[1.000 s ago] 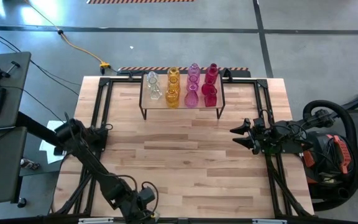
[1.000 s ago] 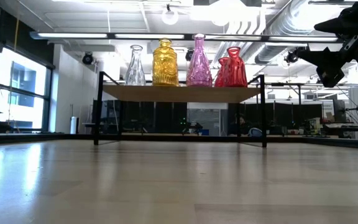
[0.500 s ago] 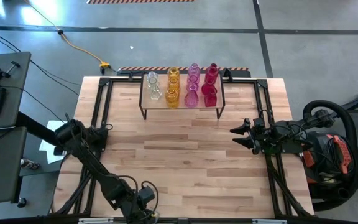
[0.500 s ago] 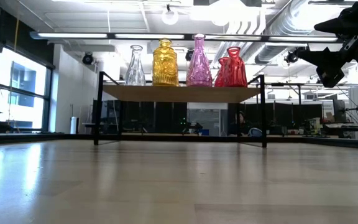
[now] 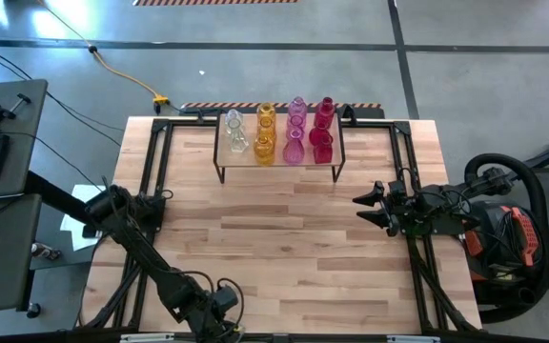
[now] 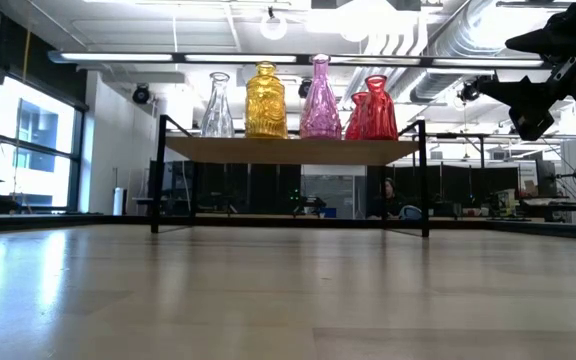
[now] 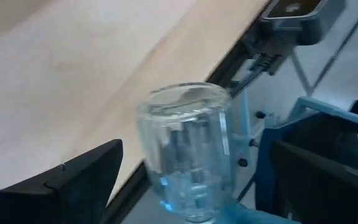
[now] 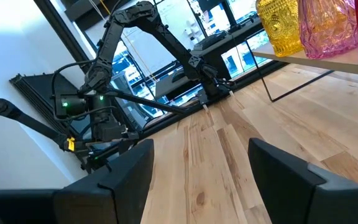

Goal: Sort vases onto shelf
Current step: Put the transparent vase aligned with the other transparent vases on the shelf

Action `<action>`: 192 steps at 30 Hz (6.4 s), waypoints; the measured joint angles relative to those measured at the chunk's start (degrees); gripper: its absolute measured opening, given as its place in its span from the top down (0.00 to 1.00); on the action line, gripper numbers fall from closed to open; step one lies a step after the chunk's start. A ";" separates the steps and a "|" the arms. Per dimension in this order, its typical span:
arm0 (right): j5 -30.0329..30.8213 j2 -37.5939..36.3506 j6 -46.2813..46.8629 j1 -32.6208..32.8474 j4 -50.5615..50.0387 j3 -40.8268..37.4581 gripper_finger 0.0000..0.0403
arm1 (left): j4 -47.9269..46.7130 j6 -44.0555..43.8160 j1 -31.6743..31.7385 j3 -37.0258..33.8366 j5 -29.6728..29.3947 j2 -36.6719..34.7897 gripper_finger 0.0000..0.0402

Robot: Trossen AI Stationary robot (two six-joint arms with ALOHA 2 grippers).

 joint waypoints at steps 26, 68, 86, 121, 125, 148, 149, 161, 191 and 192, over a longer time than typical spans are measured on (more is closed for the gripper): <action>0.00 -0.02 0.00 0.00 -0.02 0.01 0.39 | 23.20 0.00 -1.44 0.01 1.05 -1.07 0.01; 0.00 -0.02 0.00 0.00 -0.01 0.00 0.39 | 14.14 0.60 1.13 0.02 4.34 2.87 0.01; 0.00 0.02 0.00 0.00 -0.01 0.01 0.39 | -7.26 4.16 1.60 6.46 4.09 -3.95 0.01; -0.04 0.48 0.00 0.01 -0.02 0.02 0.39 | -15.27 16.31 1.27 6.69 0.20 2.56 0.01; -0.09 0.66 0.00 0.02 -0.02 0.02 0.39 | -14.90 16.70 1.27 6.69 0.11 2.96 0.01; -0.22 0.72 0.00 0.00 -0.02 0.02 0.39 | -11.98 22.15 1.31 6.69 0.92 7.22 0.01; -0.22 0.72 0.00 0.02 -0.04 0.02 0.39 | -11.97 22.71 1.31 6.69 0.79 7.22 0.01; -0.20 0.72 0.00 0.01 -0.04 0.02 0.39 | -11.94 26.58 2.31 6.69 0.94 7.20 0.01; -0.20 0.74 0.00 0.01 -0.04 0.02 0.39 | -15.77 22.99 2.67 6.69 8.54 7.16 0.01; -0.20 0.74 0.00 0.02 -0.03 0.02 0.39 | -15.83 22.57 2.62 6.69 9.27 7.16 0.01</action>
